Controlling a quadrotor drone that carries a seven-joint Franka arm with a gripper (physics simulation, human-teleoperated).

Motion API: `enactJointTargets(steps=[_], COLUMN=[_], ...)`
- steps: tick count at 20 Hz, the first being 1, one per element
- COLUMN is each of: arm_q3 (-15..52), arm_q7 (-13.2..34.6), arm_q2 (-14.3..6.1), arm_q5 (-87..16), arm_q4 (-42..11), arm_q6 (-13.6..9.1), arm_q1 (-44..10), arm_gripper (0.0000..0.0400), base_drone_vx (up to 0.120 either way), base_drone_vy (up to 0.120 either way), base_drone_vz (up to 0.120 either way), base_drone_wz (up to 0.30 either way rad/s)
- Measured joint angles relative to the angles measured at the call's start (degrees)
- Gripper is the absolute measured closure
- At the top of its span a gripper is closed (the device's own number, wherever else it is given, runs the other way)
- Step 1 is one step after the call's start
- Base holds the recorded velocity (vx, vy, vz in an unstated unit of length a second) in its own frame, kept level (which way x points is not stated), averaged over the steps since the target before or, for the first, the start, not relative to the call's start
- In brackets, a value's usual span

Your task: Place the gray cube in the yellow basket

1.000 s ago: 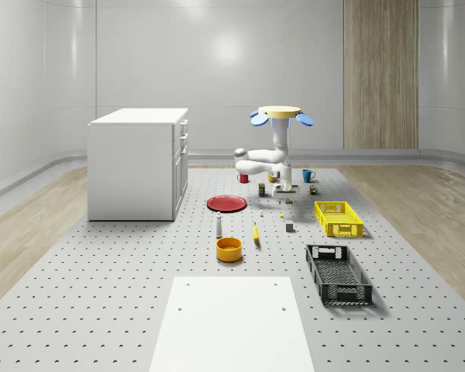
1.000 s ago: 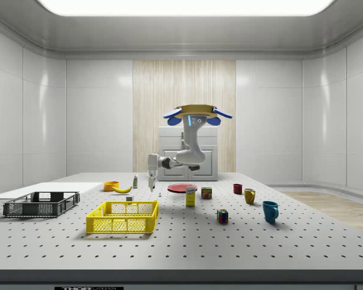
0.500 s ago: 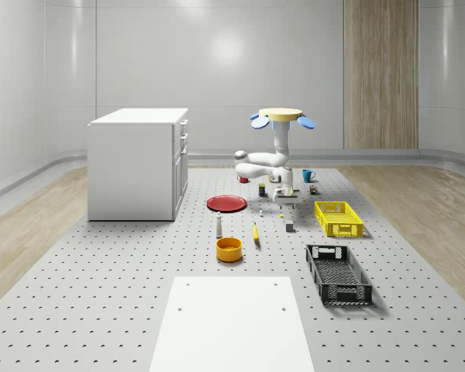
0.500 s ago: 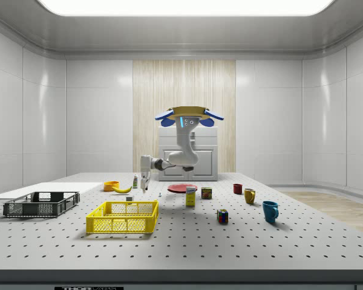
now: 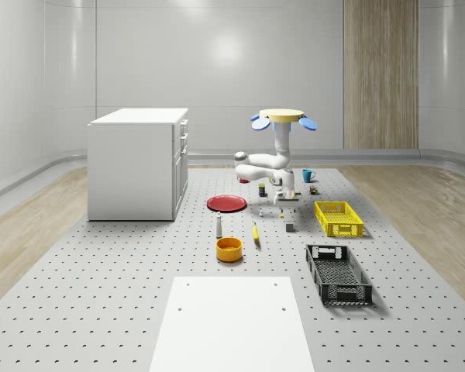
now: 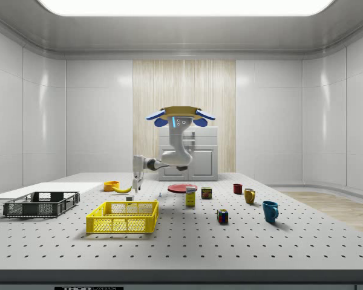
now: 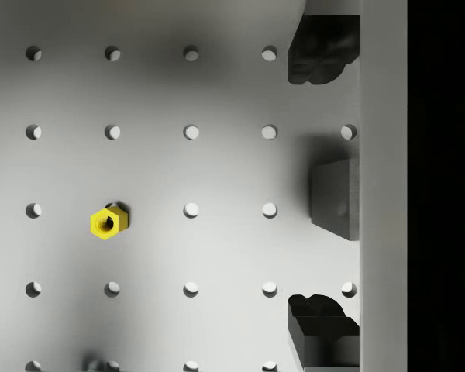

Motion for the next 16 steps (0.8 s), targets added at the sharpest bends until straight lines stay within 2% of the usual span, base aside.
enactJointTargets(steps=[8,16], arm_q3=[0.11,-4.24], arm_q7=[0.13,0.07], arm_q2=[-0.72,-1.57], arm_q5=[0.29,-3.66], arm_q4=[0.03,0.90], arm_q6=[0.67,2.86], arm_q1=[-0.16,-0.64], arm_gripper=[0.0000,0.0000], base_drone_vx=[0.120,0.005], base_drone_vy=[0.000,0.000], base_drone_vz=[0.000,0.000], base_drone_wz=[0.000,0.000])
